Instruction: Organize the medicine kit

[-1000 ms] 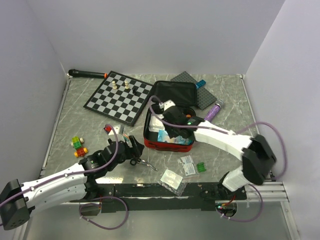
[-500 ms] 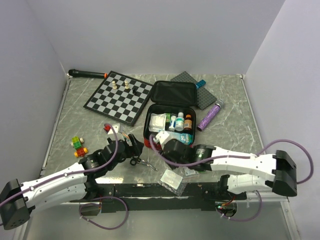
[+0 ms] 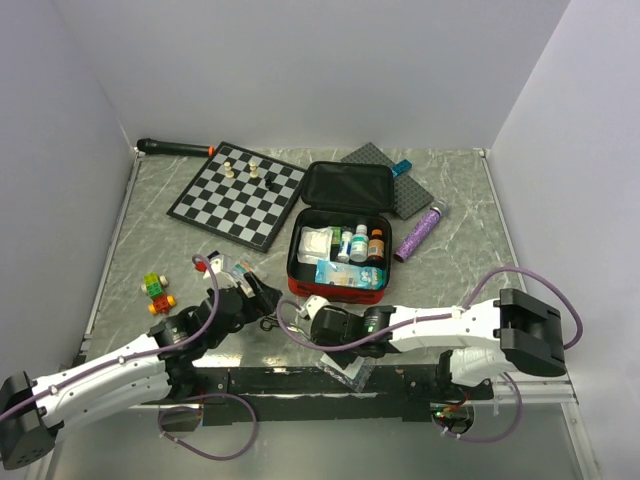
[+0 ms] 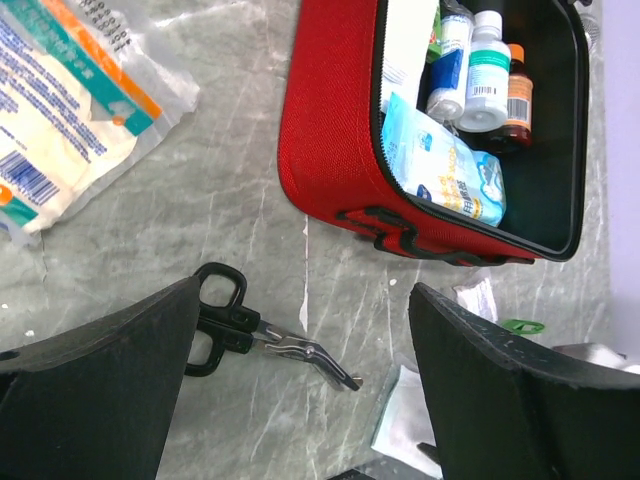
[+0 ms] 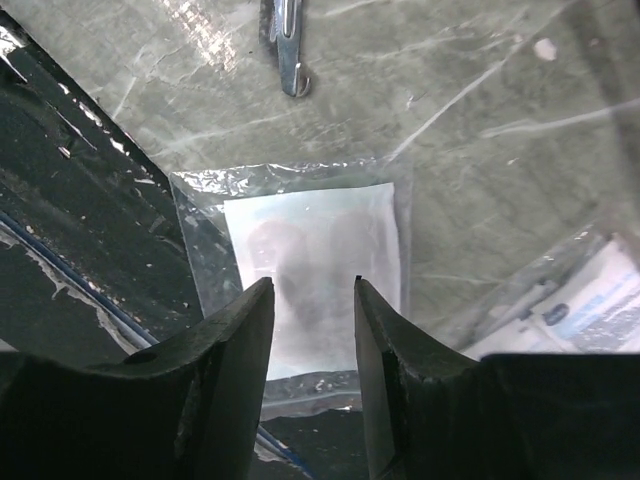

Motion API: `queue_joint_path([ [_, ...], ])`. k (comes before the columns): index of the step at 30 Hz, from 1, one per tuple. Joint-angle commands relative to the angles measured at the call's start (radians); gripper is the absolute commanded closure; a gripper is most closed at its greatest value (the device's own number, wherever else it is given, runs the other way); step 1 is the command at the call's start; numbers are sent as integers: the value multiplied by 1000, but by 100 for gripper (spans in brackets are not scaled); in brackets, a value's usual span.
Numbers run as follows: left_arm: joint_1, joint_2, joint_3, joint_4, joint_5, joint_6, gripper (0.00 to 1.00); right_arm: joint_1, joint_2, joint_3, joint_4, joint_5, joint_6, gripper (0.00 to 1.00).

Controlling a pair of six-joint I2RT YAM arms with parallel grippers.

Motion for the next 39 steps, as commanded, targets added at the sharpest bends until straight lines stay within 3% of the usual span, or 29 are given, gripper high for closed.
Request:
queue_joint_path([
  [1,-3,-21,-8,-13,-4,-50,11,6,22,22,11,-43,52,54],
  [11,-3,1,9,-10,10,-39,11,3,214,91,-63,-120,85,58],
  [17,-3,-32,-15,-8,14,-57,11,5,164,88,-97,-50,127,84],
  [20,-3,-35,-9,-22,3,-51,11,6,110,129,-143,0,127,89],
  [31,-3,-76,110,-134,-122,35,10,-1,-94,426,-335,246,-76,89],
  [34,-3,-113,144,-175,-180,52,9,-62,-82,456,-309,310,-140,90],
  [39,-3,-186,196,-247,-263,73,9,-159,-59,434,-122,362,-299,91],
])
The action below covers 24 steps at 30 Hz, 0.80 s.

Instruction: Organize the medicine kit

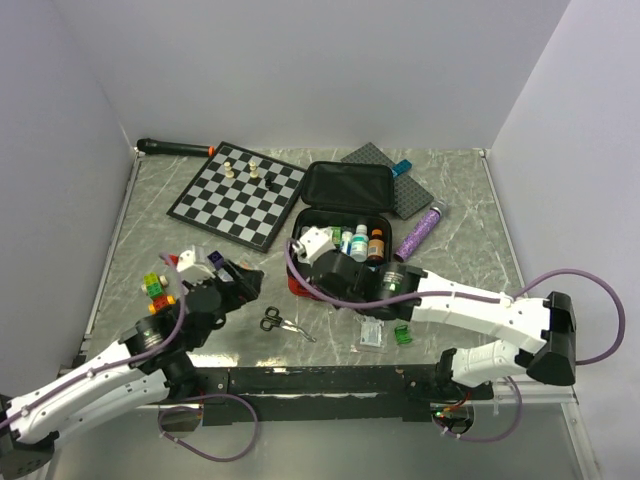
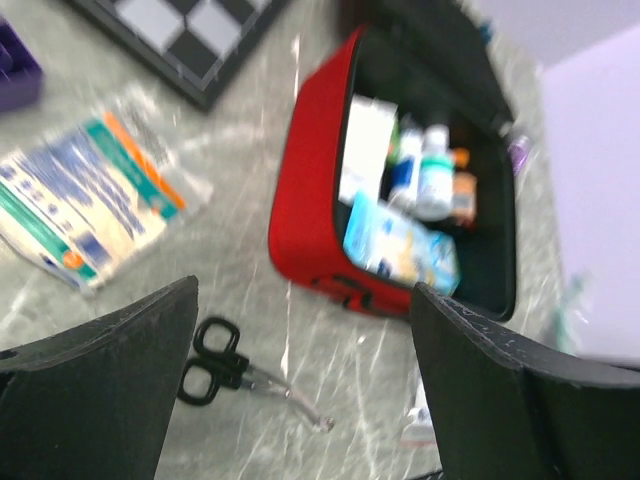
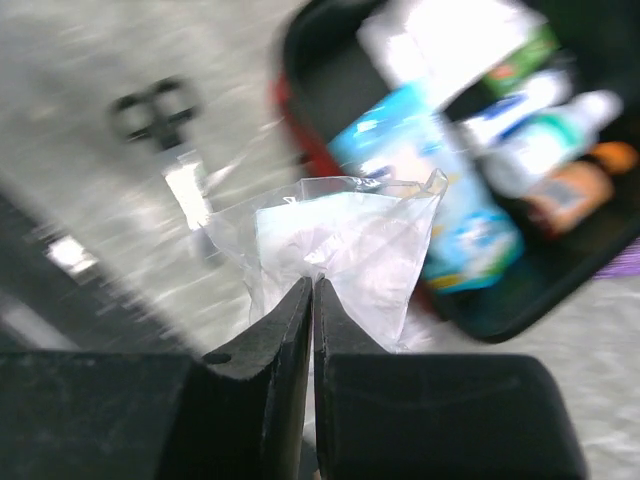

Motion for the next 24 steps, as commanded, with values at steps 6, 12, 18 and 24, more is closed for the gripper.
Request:
queue_joint_path([
  [6,-3,-102,88,-131,-178,54,9,-120,96,23,276,115,-373,91],
  [12,-3,-131,65,-133,-172,28,9,-199,235,77,359,100,-499,92],
  [18,-3,-150,60,-172,-178,-5,9,-214,315,48,495,77,-683,92],
  [24,-3,-202,19,-170,-164,-36,8,-229,392,14,536,20,-796,90],
])
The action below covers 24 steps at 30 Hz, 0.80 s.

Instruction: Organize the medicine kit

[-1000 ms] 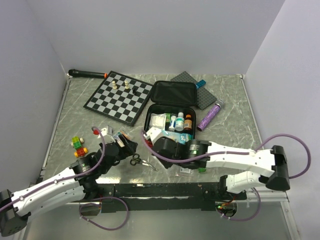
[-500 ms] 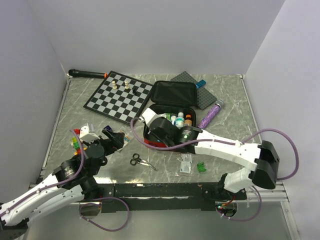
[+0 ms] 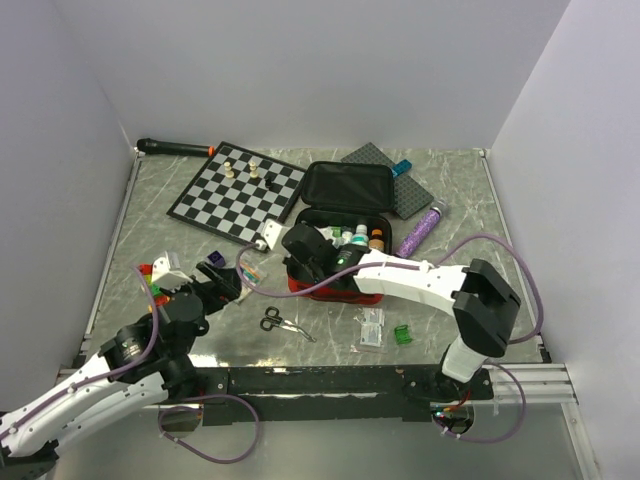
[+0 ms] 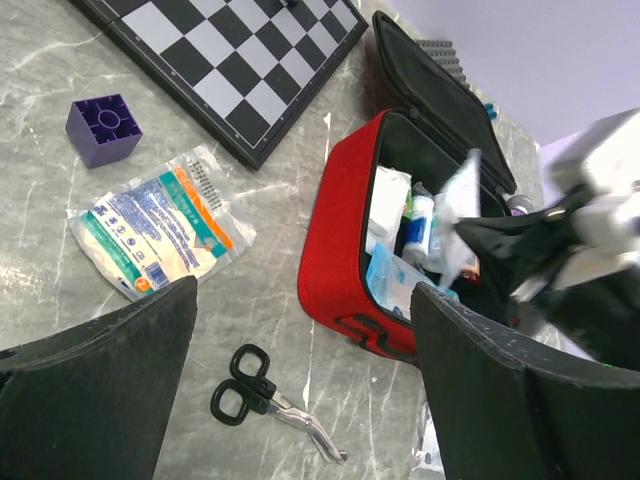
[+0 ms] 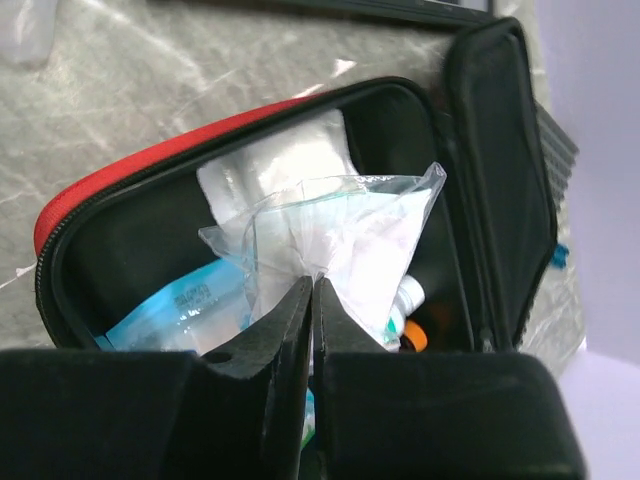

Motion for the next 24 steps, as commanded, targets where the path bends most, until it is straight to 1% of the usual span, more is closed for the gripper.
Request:
queue_joint_path([
  [1,-3,-44,-44,5,2,-37,8,-15,48,-11,55,-57,-92,89],
  [6,-3,-77,-68,15,16,-48,8,-19,36,-75,100,-81,-78,88],
  [10,-3,-64,-65,14,14,-41,8,-29,19,-109,87,-120,-54,87],
  [12,-3,-57,-67,22,19,-40,8,-29,15,-105,69,-131,-32,87],
  [15,-3,-44,-67,28,25,-40,8,-29,16,-88,57,-96,21,87],
  [16,-3,-43,-68,27,26,-40,8,-35,4,-83,57,-96,61,85],
  [17,-3,-41,-70,28,26,-41,8,-45,-10,-74,58,-117,93,80],
  [20,-3,-38,-79,44,34,-43,8,-105,-24,-21,41,-244,251,69],
  [24,-3,-23,-82,57,48,-48,8,-162,13,24,74,-347,389,62],
])
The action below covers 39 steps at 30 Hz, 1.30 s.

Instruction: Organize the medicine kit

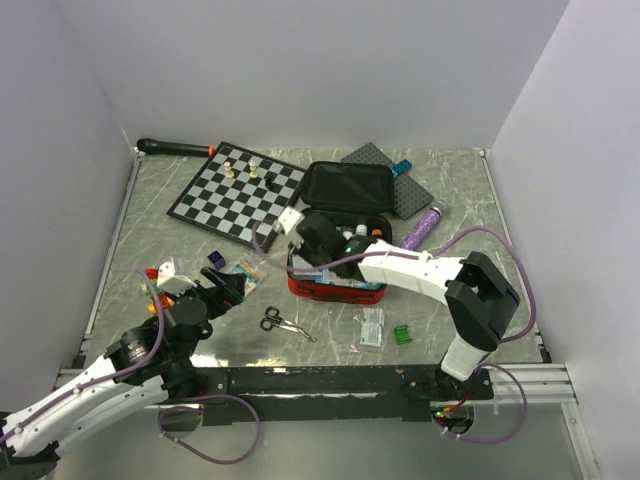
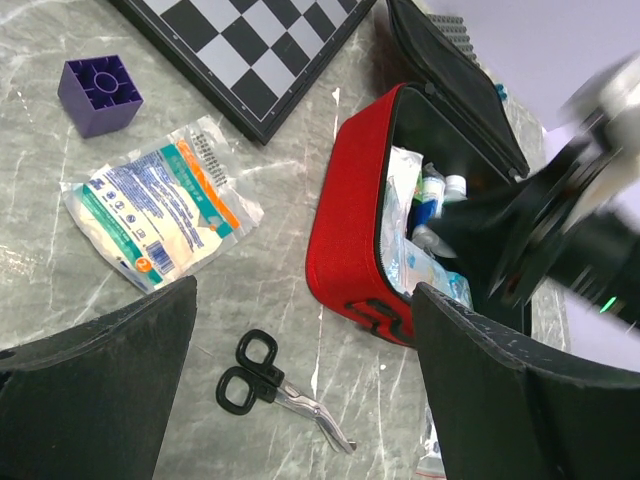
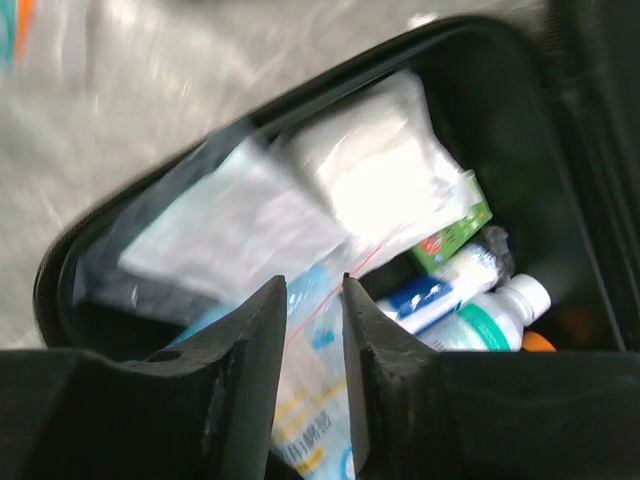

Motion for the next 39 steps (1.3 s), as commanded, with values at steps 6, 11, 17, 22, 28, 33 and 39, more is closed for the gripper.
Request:
queue_joint_path([
  [6,-3,39,2,39,30,-10,8,-129,20,115,50,-302,263,48],
  [11,-4,45,-8,69,39,-2,7,-194,56,109,93,-441,323,47],
  [17,-3,88,9,82,25,19,7,-208,139,162,84,-498,335,48],
  [22,-3,120,11,113,25,35,7,-211,172,179,44,-547,337,51],
  [28,-3,155,12,156,33,61,7,-212,118,86,67,-583,369,53],
  [33,-3,200,26,184,33,87,6,-212,64,20,53,-598,392,55],
  [39,-3,229,32,201,36,95,6,-212,-38,-46,50,-566,403,55],
])
